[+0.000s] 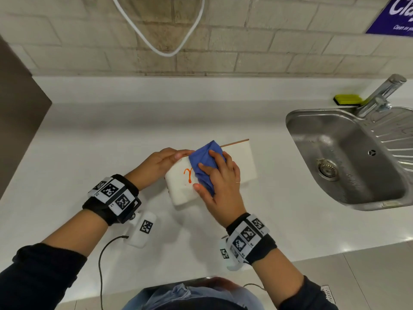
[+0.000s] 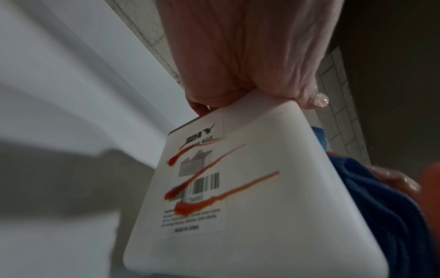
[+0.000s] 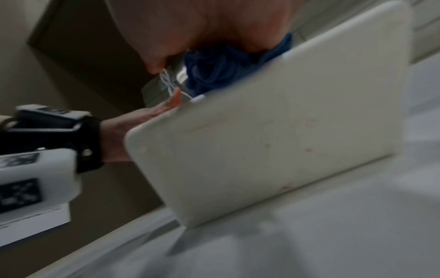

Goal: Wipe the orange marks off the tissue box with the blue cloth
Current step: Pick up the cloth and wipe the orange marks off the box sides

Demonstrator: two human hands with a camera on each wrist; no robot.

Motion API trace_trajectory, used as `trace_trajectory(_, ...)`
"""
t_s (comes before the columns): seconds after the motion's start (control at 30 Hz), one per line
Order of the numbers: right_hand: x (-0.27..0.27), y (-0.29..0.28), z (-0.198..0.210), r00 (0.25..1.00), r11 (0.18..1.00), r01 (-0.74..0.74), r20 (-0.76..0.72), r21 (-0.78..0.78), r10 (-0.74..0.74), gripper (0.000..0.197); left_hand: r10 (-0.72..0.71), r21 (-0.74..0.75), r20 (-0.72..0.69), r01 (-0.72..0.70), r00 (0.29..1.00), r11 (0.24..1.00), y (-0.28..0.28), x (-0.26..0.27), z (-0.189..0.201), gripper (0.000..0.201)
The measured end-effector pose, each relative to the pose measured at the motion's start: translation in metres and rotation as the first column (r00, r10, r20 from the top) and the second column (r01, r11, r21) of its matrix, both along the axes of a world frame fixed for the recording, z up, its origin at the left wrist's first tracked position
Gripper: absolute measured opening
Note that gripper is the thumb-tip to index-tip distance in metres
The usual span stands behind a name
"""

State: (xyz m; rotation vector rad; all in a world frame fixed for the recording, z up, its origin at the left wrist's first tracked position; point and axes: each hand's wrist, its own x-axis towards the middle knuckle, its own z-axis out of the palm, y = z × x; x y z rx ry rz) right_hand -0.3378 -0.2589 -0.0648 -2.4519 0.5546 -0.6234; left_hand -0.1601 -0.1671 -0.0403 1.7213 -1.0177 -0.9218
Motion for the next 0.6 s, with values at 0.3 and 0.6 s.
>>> trace_trajectory(0.3,-0.002,-0.020,-0.004,0.976,0.987,0.120,0.170,0.110,-0.138,0.034,0.016,-0.017,0.008,-0.016,1.000,1.000,0.000,-0.001,-0.003,0.032)
trace_trajectory(0.6,-0.024,-0.029,-0.011,0.990,0.999,-0.035,0.141,0.037,0.029,0.028,0.019,-0.024,-0.023,-0.020,1.000,1.000,0.002,-0.001,-0.005,0.028)
